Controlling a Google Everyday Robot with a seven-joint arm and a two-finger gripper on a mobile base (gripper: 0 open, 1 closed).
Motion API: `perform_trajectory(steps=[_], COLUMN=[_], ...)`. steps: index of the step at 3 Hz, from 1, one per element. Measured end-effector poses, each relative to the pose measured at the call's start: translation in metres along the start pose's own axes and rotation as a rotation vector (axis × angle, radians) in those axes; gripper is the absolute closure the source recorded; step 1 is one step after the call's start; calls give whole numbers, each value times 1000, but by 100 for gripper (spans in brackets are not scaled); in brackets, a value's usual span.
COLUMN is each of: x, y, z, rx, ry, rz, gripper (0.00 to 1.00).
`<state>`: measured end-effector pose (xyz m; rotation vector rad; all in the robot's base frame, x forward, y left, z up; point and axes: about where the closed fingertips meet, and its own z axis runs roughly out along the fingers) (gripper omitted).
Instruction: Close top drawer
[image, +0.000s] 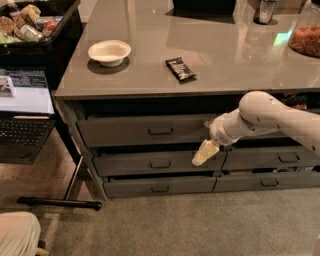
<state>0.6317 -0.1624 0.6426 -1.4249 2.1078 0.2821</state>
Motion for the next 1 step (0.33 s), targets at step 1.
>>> perform_trajectory(steps=[1], x=[1], y=[2], z=[-1], rx=[0], ry=[0], rz=[0], gripper=[0])
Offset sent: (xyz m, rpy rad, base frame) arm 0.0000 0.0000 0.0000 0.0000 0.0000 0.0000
